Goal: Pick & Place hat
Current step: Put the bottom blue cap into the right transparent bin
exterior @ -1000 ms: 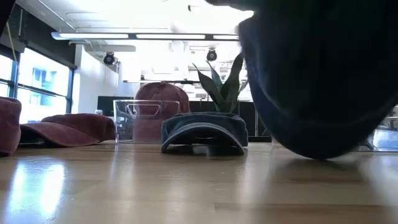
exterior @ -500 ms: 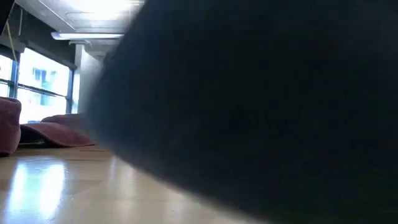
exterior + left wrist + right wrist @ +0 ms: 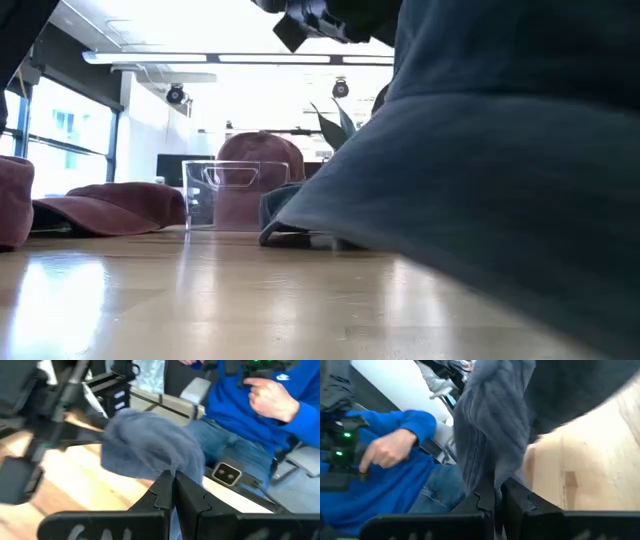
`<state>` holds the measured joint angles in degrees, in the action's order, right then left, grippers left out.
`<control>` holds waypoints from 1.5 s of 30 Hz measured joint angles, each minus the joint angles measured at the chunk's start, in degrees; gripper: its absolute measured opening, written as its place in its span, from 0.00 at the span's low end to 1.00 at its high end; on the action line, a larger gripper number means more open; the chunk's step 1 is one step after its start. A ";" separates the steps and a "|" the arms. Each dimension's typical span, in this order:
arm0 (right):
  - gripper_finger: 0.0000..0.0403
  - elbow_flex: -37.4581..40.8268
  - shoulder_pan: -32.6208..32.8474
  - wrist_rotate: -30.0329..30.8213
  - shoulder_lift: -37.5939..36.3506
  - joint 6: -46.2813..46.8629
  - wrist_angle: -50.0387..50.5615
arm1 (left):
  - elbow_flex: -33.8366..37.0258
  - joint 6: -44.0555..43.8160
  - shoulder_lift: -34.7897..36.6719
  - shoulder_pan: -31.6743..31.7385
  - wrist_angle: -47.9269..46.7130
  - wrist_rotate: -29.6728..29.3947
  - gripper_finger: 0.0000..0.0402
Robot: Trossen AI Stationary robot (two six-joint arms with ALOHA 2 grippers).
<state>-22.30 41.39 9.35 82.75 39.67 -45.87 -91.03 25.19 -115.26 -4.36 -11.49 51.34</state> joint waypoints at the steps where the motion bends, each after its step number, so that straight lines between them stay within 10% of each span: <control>1: 0.04 -0.03 -0.40 -0.46 -0.03 0.37 0.00 | 0.01 -0.07 -0.02 0.55 0.04 -0.04 0.02; 12: 0.04 0.01 -2.12 -3.45 -0.03 4.83 5.03 | 0.34 -5.14 -4.90 2.86 0.05 -2.58 0.05; 26: 0.33 0.01 -2.13 -7.11 -0.92 8.40 14.00 | -0.23 -7.44 -4.82 5.37 0.45 -12.07 0.46; 36: 0.50 8.00 -0.81 2.14 -2.75 8.86 3.54 | -0.25 -3.96 8.51 0.95 -20.57 -36.00 0.40; 45: 0.66 6.77 -1.89 1.71 5.02 6.25 -8.36 | 3.54 -6.36 10.35 -10.10 -22.93 -41.72 0.30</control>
<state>-15.53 39.49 11.07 87.77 45.92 -54.23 -87.50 18.83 -104.91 -14.46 -34.43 9.62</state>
